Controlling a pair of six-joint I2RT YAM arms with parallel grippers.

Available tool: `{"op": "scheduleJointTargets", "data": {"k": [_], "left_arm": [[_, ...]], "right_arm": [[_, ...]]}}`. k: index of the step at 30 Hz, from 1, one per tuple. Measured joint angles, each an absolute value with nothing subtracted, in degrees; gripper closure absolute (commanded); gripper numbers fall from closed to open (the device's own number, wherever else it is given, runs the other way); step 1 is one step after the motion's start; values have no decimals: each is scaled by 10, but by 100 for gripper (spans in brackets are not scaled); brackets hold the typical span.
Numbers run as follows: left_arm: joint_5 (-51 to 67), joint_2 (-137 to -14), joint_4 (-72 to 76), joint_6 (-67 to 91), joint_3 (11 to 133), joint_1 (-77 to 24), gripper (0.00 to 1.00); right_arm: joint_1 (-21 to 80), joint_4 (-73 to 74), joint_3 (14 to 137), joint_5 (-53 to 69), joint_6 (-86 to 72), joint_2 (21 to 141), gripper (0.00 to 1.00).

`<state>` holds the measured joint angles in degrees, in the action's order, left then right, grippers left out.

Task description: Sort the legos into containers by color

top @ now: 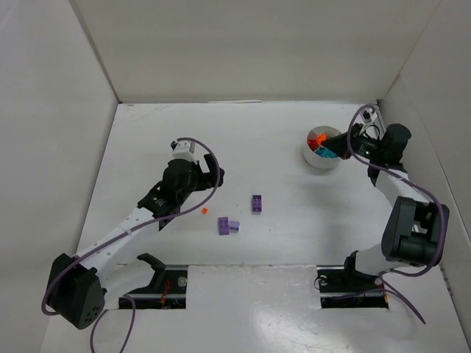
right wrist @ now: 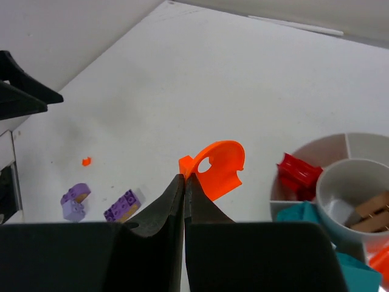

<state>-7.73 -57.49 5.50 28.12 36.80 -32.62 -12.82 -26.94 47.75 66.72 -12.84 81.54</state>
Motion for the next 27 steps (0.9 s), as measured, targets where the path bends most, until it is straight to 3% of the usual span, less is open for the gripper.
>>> {"op": "scheduleJointTargets", "data": {"k": [11,27], "left_arm": [[-28,-596,21,280,368,-282,0],[0,-619,13,284,361,-272,0]], "right_arm": [[-237,-230,571,665,-107,935,100],[-247,-215,604,667,-92,1036,100]]}}
